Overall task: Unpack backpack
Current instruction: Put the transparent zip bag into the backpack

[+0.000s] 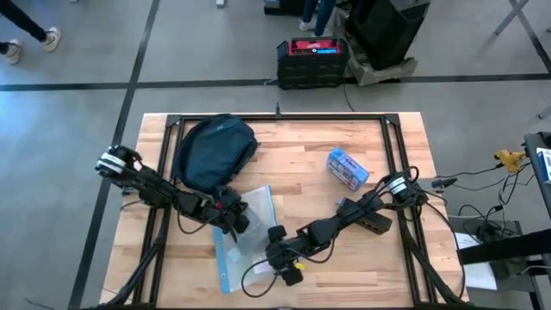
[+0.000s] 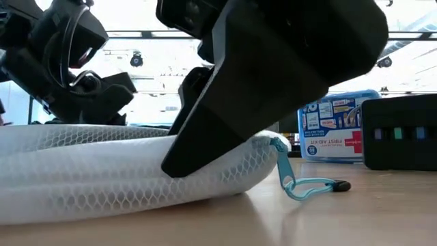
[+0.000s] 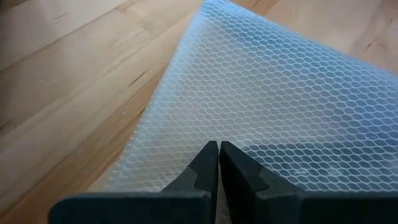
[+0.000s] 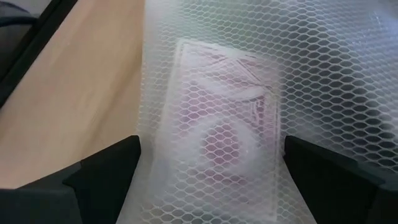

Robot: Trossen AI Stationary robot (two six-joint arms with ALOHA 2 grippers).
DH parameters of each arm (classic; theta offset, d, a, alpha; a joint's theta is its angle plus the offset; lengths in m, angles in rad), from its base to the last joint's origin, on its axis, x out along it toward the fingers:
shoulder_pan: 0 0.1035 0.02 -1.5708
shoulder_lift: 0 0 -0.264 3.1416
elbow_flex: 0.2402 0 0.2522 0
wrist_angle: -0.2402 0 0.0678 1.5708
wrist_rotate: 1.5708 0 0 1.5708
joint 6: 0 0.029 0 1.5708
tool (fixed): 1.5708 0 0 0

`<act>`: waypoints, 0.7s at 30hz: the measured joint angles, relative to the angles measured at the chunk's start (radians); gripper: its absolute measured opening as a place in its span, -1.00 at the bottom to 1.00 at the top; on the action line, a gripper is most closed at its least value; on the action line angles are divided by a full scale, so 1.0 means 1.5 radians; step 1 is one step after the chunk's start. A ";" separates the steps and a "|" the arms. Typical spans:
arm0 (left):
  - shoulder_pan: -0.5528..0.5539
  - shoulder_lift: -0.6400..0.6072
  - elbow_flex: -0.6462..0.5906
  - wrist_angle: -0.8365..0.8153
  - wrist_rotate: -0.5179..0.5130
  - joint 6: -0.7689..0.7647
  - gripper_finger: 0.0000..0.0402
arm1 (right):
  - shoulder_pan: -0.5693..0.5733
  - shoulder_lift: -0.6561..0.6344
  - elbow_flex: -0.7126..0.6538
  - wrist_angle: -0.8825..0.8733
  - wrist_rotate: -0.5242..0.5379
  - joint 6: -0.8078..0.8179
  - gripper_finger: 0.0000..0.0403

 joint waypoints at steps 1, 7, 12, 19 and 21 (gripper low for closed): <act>0.000 -0.002 0.000 -0.003 0.002 0.000 -0.97 | 0.000 -0.001 0.000 -0.001 0.000 0.009 0.89; 0.001 -0.016 -0.001 -0.016 0.011 -0.001 -0.97 | 0.000 -0.005 0.000 0.001 0.003 0.025 0.89; 0.000 -0.028 -0.002 -0.017 0.012 0.001 -0.97 | 0.000 0.022 0.000 0.018 0.014 0.022 0.89; 0.000 -0.040 -0.002 -0.016 0.008 0.013 -0.97 | -0.001 0.076 0.003 0.032 0.011 0.036 0.89; 0.000 -0.050 0.003 -0.020 0.008 0.026 -0.97 | -0.003 0.081 0.004 0.027 0.006 0.047 0.87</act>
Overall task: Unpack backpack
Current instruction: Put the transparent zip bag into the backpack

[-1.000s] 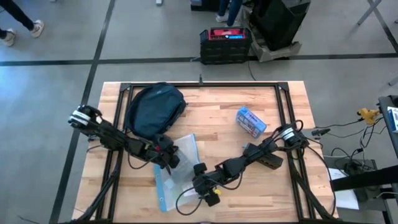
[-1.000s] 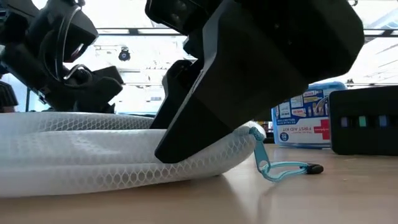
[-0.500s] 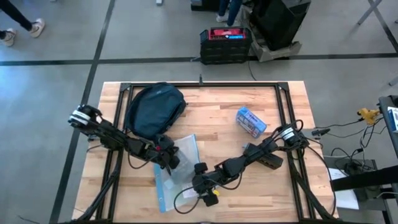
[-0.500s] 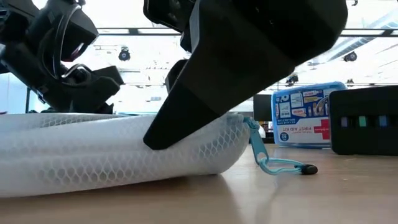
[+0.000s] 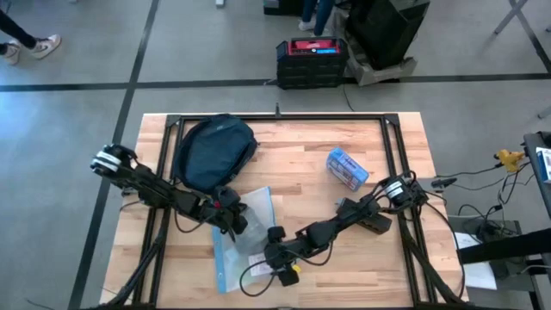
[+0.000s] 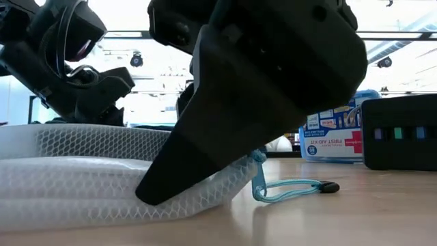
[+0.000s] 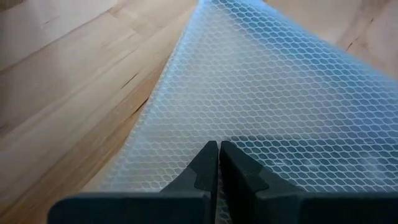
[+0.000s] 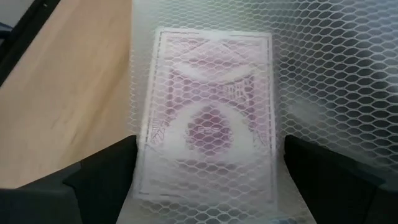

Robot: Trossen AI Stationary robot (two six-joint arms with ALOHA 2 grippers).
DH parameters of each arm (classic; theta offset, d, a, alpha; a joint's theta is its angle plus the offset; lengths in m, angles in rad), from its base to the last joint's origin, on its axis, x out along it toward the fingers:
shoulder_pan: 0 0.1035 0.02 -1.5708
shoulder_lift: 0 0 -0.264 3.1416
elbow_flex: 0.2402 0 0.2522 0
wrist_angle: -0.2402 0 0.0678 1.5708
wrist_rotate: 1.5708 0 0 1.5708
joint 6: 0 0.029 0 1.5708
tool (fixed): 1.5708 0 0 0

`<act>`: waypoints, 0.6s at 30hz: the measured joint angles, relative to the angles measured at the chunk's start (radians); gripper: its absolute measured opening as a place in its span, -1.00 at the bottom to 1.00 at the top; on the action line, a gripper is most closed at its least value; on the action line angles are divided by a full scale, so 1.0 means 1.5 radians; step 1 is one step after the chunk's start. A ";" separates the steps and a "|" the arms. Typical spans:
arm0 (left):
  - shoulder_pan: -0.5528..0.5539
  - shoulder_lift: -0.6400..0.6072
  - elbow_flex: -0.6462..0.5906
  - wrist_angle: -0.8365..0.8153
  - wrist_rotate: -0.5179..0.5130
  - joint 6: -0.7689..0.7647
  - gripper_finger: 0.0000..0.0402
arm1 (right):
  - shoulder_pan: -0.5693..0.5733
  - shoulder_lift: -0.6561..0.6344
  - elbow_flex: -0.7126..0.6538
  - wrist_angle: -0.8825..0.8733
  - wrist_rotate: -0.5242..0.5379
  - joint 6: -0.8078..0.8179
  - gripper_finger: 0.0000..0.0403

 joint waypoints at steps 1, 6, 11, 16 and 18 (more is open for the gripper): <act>0.000 -0.009 0.005 -0.002 0.001 0.011 -0.97 | -0.001 0.000 0.000 -0.007 -0.002 0.004 0.84; 0.000 -0.097 0.044 -0.064 0.004 0.080 -0.97 | -0.006 -0.003 0.001 -0.053 0.010 0.009 0.50; 0.000 -0.216 0.111 -0.271 -0.027 0.113 -0.97 | -0.008 -0.013 0.001 -0.092 0.014 -0.003 0.40; 0.004 -0.294 0.164 -0.530 -0.111 0.030 -0.97 | 0.001 -0.058 -0.002 -0.190 0.032 -0.019 0.40; 0.012 -0.305 0.163 -0.570 -0.112 0.011 -0.97 | 0.010 -0.088 -0.003 -0.240 0.065 -0.021 0.40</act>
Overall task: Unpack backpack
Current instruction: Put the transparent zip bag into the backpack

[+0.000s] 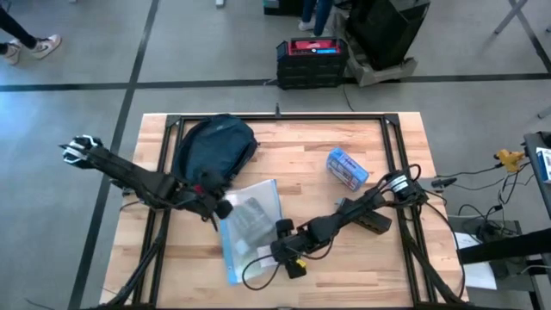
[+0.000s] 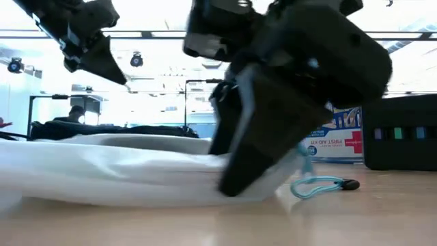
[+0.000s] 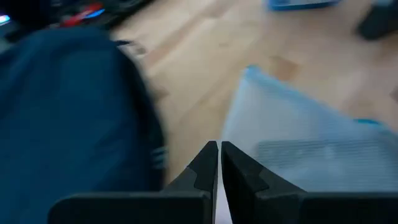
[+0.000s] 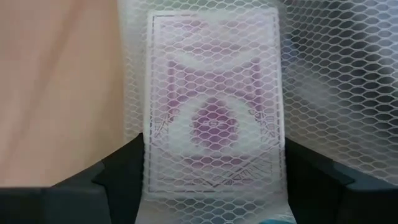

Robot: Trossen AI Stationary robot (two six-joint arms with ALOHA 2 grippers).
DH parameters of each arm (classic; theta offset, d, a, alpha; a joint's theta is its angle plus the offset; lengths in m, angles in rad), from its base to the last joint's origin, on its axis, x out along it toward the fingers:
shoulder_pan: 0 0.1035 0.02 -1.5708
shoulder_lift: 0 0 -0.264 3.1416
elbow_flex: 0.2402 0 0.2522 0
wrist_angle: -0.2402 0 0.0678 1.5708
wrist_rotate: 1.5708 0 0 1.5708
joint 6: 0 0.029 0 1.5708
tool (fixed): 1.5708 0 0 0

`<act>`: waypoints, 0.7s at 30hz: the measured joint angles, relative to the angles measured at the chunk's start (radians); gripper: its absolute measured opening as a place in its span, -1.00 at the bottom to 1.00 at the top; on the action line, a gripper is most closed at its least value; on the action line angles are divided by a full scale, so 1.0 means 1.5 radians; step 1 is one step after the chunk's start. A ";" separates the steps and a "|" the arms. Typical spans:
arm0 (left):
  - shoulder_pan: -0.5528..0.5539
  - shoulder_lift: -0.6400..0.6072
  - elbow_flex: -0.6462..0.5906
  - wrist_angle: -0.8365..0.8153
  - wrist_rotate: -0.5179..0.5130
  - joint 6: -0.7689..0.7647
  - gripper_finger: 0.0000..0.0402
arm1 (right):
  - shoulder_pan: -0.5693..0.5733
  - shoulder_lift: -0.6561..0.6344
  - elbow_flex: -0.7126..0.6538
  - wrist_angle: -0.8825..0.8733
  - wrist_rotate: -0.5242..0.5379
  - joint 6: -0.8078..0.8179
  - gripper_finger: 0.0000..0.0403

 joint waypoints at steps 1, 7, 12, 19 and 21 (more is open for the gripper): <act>0.003 -0.001 -0.004 0.000 0.007 0.002 -0.97 | 0.004 -0.016 -0.001 -0.028 0.010 0.000 0.40; 0.004 0.004 -0.014 -0.038 0.101 0.124 -0.85 | 0.019 -0.116 -0.030 -0.176 0.073 0.036 0.40; 0.004 0.032 0.038 -0.144 0.156 0.156 -0.60 | 0.018 -0.185 -0.096 -0.200 0.108 0.116 0.40; 0.021 0.136 0.062 -0.260 0.144 0.156 -0.15 | 0.014 -0.205 -0.154 -0.160 0.145 0.157 0.40; 0.033 0.166 0.055 -0.262 0.138 0.156 -0.03 | 0.014 -0.205 -0.162 -0.139 0.147 0.150 0.40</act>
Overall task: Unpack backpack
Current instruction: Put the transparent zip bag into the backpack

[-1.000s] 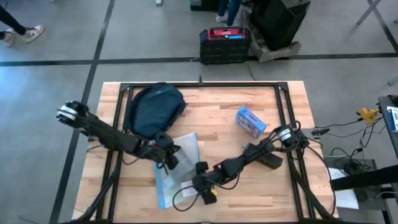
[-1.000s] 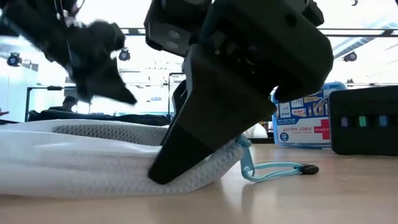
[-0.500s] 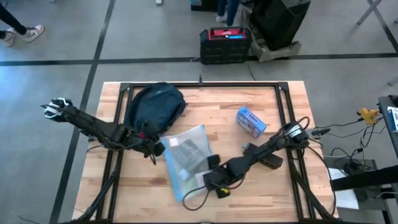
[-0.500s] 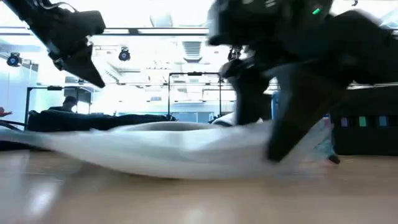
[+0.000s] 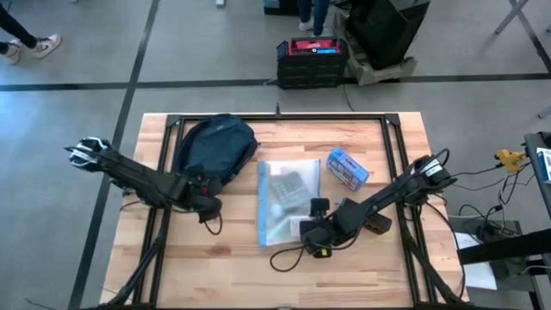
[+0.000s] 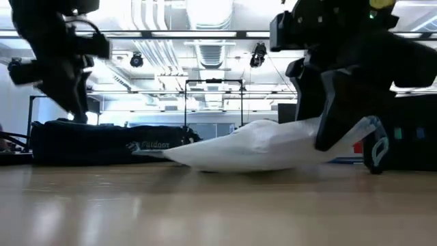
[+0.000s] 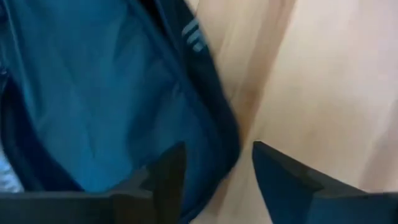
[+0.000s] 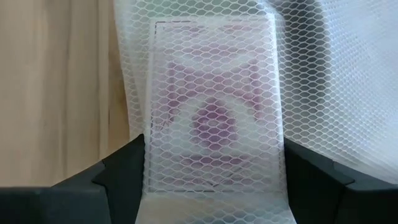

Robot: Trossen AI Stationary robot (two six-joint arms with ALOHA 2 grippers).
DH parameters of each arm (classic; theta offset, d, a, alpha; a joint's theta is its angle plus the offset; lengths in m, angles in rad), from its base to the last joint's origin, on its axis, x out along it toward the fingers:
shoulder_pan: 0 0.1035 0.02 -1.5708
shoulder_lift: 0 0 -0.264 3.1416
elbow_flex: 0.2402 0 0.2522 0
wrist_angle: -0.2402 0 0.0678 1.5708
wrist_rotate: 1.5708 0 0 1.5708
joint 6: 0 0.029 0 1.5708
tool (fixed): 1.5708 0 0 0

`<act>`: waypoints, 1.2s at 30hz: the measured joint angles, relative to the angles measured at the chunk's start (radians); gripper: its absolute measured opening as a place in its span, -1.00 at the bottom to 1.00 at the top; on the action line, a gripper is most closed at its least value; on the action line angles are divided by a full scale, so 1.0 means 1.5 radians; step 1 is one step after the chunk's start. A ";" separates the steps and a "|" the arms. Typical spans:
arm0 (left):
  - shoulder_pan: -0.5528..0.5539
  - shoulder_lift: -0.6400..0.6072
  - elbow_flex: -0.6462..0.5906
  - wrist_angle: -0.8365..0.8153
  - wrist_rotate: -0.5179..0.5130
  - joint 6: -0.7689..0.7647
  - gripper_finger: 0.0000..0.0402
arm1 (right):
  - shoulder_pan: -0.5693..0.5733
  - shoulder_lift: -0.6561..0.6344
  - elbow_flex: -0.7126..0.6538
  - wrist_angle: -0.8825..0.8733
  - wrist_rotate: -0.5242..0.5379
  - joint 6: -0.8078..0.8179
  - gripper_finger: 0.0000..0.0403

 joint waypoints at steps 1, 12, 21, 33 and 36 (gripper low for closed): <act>0.007 0.015 -0.003 -0.003 0.000 0.000 0.02 | 0.000 0.000 -0.001 0.004 0.000 -0.005 0.40; 0.117 0.162 -0.008 0.011 0.027 -0.020 0.05 | 0.011 -0.001 -0.004 0.008 0.006 -0.007 0.40; 0.117 0.215 0.147 0.077 0.155 -0.020 -0.92 | 0.040 -0.056 -0.004 -0.033 0.024 -0.008 0.40; 0.116 0.208 0.395 0.072 0.159 0.089 -0.84 | 0.065 -0.132 -0.034 -0.050 0.027 0.011 0.40; 0.116 0.207 0.414 0.071 0.159 0.108 -0.83 | 0.071 -0.131 -0.040 -0.048 0.026 0.022 0.40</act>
